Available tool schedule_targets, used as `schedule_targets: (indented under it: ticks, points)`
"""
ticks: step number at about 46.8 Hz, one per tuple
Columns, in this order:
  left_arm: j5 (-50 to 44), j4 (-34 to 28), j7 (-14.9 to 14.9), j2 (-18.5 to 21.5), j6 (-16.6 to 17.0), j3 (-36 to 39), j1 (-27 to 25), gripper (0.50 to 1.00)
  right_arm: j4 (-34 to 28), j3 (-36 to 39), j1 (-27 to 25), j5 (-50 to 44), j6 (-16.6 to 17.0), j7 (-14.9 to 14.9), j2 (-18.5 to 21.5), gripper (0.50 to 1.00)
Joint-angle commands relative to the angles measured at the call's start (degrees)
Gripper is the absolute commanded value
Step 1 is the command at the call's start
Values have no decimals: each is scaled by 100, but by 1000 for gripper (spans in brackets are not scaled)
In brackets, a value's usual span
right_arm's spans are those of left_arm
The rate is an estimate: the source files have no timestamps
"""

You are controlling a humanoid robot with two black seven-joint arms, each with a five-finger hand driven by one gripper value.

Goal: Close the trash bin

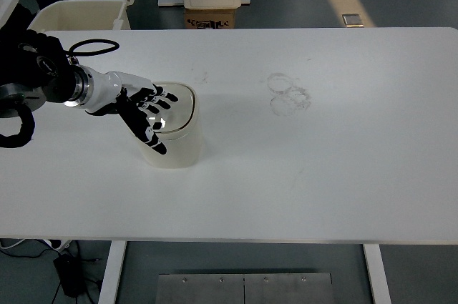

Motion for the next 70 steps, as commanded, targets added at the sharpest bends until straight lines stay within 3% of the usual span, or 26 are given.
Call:
schedule_targets:
  ticks: [1,70]
  points:
    - [0,4,-4,-23,-8,-44,-75,1000,0,0,4,0,0,-1,0,991]
    - [-44,4,-4,-260,10,-264,-23,1000,0,0,4,0,0,-1,0,991]
